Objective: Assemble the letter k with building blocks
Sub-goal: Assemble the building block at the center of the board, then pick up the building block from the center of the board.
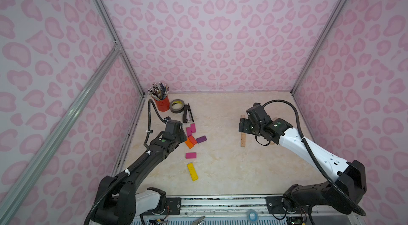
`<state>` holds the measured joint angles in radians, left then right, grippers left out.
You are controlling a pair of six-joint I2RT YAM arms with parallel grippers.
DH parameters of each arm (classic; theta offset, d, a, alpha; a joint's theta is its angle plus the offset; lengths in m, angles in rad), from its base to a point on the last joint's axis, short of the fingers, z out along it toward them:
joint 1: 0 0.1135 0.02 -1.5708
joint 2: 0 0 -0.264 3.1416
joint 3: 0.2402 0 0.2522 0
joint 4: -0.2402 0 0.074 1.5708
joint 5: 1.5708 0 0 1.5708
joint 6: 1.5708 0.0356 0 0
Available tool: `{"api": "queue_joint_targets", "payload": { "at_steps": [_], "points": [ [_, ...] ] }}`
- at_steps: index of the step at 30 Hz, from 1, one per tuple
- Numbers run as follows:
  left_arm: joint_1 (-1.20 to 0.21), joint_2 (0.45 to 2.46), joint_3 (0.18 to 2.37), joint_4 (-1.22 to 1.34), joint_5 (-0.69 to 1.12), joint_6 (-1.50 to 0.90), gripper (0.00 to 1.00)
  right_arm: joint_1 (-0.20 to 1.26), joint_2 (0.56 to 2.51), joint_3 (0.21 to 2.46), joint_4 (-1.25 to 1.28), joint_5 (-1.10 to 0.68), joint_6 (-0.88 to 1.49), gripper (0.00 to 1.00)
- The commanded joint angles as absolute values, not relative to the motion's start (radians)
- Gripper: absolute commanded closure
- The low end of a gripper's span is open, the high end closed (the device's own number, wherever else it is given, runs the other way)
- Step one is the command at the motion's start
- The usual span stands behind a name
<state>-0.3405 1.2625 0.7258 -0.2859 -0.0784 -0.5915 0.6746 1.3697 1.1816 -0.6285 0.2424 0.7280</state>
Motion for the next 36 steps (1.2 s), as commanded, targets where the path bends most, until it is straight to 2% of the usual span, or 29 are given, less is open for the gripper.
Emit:
{"api": "queue_joint_targets", "payload": {
  "at_steps": [1,13,31,36],
  "points": [
    [-0.340,1.303,0.740,-0.338,-0.074,-0.663,0.48,0.684,1.369,1.174,-0.624,0.214,0.709,0.09],
    [-0.457,1.489,0.840,-0.411,-0.153,-0.589,0.44,0.693,1.362,1.142,-0.626,0.208,0.703,0.09],
    [-0.466,1.597,0.839,-0.355,-0.164,-0.530,0.42,0.693,1.309,1.105,-0.628,0.233,0.693,0.08],
    [-0.467,1.615,0.844,-0.336,-0.144,-0.525,0.39,0.693,1.303,1.106,-0.629,0.239,0.692,0.07]
  ]
}}
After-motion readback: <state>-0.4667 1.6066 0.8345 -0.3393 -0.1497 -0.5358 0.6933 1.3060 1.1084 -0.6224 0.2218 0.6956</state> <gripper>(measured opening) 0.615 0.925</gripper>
